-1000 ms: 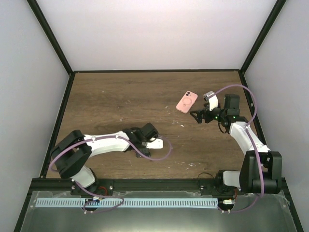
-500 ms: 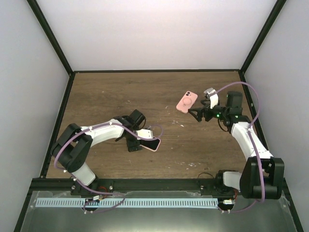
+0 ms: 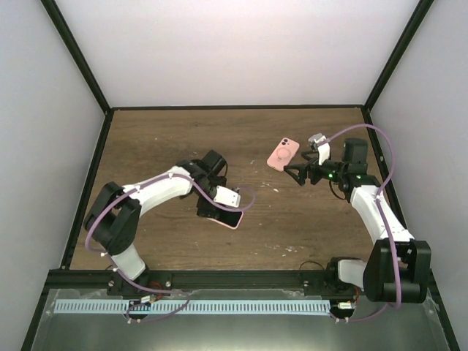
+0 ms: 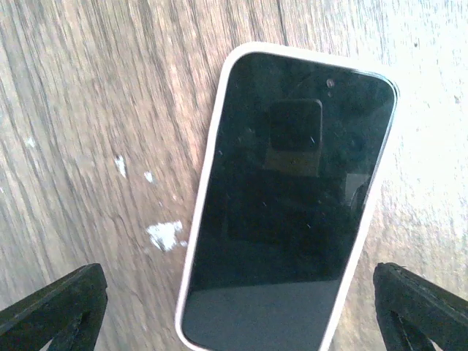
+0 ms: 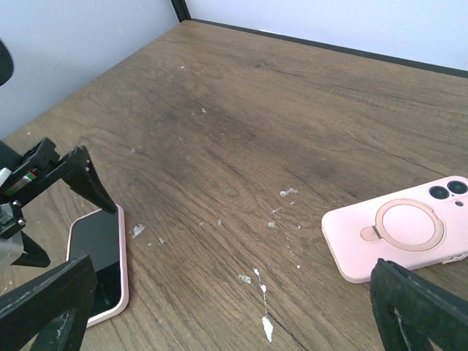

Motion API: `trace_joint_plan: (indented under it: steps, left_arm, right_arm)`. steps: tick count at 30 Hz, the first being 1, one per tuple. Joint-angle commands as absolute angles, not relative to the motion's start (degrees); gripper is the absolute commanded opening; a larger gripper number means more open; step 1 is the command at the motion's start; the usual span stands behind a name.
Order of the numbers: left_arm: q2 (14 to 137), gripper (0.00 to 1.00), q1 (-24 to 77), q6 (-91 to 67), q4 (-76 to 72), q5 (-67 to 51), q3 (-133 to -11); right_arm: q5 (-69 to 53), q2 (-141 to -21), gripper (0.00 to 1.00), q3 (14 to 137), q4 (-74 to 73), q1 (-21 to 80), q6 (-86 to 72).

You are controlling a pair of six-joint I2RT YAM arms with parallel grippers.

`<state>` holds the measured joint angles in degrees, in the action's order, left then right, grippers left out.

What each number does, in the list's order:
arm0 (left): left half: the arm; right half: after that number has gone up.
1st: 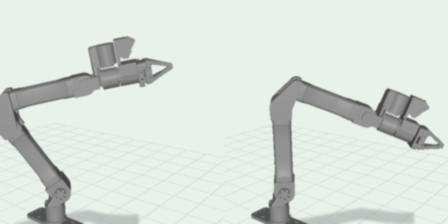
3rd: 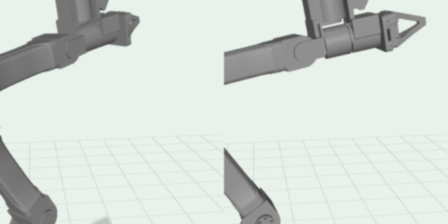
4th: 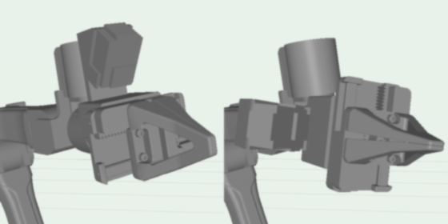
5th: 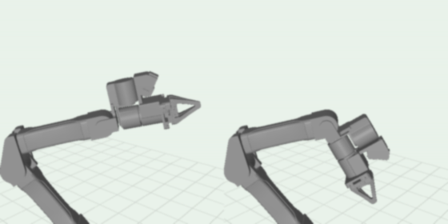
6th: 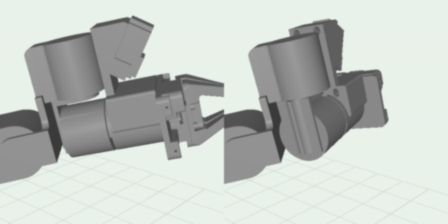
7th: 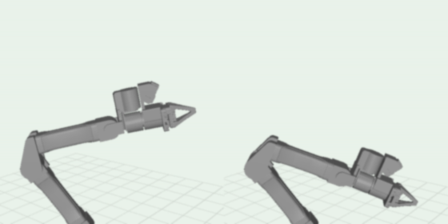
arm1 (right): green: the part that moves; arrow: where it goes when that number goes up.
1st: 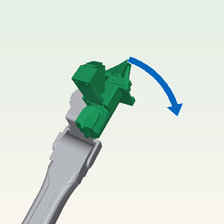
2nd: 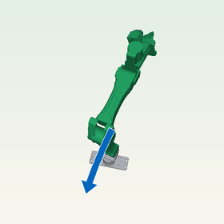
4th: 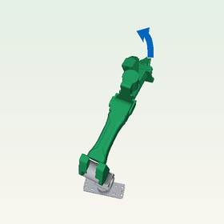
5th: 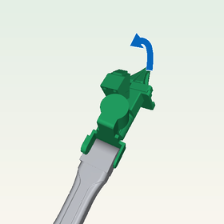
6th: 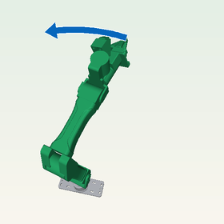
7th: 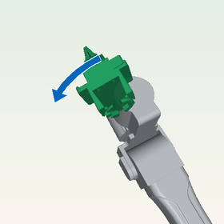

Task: Take the phone out of the phone case
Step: Pick up the phone at the center of the board.

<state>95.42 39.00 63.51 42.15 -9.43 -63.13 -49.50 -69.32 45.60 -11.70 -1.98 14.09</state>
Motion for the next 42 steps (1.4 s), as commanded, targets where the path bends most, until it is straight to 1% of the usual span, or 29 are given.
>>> trace_joint_plan:
  steps: [1, 5, 10, 19, 24, 25, 29, 33, 34, 36, 39, 40, 42]
  left_arm:
    - [100.57, 1.0, 38.58, 72.3, 49.47, -15.25, -68.79]
    - [105.02, 1.0, 38.55, 73.17, 55.04, -17.14, -73.38]
    - [107.61, 1.0, 38.61, 73.11, 56.3, -17.94, -73.67]
    - [108.92, 1.0, 38.78, 70.25, 49.83, -16.01, -69.31]
    - [108.55, 1.0, 39.39, 70.44, 45.29, -12.85, -66.29]
    - [108.63, 0.98, 39.5, 70.55, 44.87, -12.7, -66.26]
    - [108.13, 0.81, 39.9, 69.29, 44.16, -13.08, -66.49]
    - [104.42, 0.6, 39.77, 65.36, 43.2, -15.23, -66.4]
    - [102.85, 0.57, 39.41, 64.05, 43.16, -16.87, -66.41]
    - [99.6, 0.54, 38.27, 62.02, 43.48, -21.64, -66.16]
    - [94.46, 0.52, 36.64, 58.87, 43.95, -27.48, -65.61]
    - [93.15, 0.51, 36.27, 57.71, 43.84, -28.6, -65.5]
    - [90.01, 0.49, 35.89, 54.19, 41.89, -29.73, -64.66]
  right_arm:
    - [-49.99, -68.31, 1.0, 46.33, -13.48, -2.29, 14.71]
    - [-48.22, -68.2, 1.0, 47.89, -15.2, -2.29, 16.82]
    - [-46.66, -68.01, 1.0, 48.94, -16.77, -2.29, 18.37]
    - [-46.75, -68.15, 1.0, 47.85, -16.11, -2.29, 18.72]
    - [-47.14, -69.39, 1.0, 49.29, -15.77, -2.29, 19.44]
    - [-47.54, -69.89, 1.0, 49.65, -15.96, -2.29, 19.57]
    - [-48.02, -70.92, 1.0, 50.33, -15.68, -2.24, 20.68]
    - [-47.49, -71.18, 1.0, 51.84, -16.99, -2.29, 22.41]
    - [-48.29, -71.14, 1.0, 52.38, -17.84, -2.29, 23.18]
    - [-51.59, -70.3, 1.0, 52.77, -19.11, -2.22, 26.45]
    - [-57.94, -68.2, 1.0, 52.67, -21.07, -2.07, 36.35]
    - [-59.0, -68.18, 1.0, 53.32, -22.08, -1.69, 39.47]
    - [-57.1, -70.03, 1.0, 56.49, -24.43, -0.01, 41.92]
